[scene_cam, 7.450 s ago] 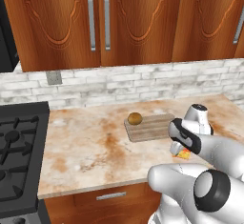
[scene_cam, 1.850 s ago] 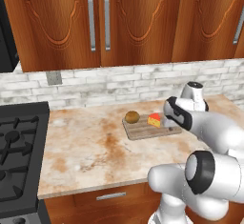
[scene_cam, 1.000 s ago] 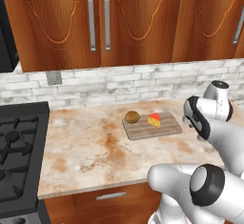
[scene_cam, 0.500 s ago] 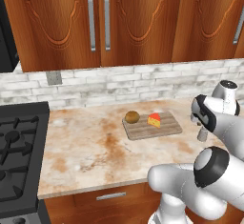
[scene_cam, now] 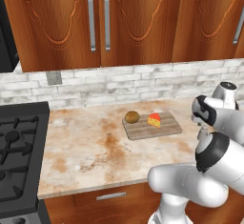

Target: Retrieve the reheated potato from the microwave, then place the potato, cheese, and condiment on the cutting board.

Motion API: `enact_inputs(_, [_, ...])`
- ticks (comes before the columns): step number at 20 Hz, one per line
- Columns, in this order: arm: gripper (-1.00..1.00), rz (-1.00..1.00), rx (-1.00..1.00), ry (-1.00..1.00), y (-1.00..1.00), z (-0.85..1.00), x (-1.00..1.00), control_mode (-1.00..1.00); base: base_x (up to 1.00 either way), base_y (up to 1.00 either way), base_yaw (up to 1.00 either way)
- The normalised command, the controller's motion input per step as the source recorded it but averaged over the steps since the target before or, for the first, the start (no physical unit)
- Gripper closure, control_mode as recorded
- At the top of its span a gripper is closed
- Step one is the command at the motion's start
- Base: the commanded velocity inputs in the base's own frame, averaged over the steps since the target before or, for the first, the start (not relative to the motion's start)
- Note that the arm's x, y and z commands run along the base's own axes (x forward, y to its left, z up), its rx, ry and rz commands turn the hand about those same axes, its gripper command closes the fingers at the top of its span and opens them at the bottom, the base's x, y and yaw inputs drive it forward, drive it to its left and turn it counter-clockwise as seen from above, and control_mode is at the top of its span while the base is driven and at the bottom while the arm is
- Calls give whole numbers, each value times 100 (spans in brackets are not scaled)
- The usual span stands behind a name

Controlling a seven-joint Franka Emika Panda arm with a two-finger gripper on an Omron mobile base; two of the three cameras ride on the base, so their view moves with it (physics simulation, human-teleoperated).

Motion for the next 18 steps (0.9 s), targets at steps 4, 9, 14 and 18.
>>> enact_inputs(4, [-100, 0, 0, 0, -5, -23, 16, -100, 0, 0, 0])
enact_inputs(9, [-100, 0, 0, 1, -9, -20, 4, -100, 0, 0, 0])
enact_inputs(14, [-100, 0, 0, 0, -3, -15, 0, -100, 0, 0, 0])
enact_inputs(18, [-100, 0, 0, 0, -2, -14, 5, -100, 0, 0, 0])
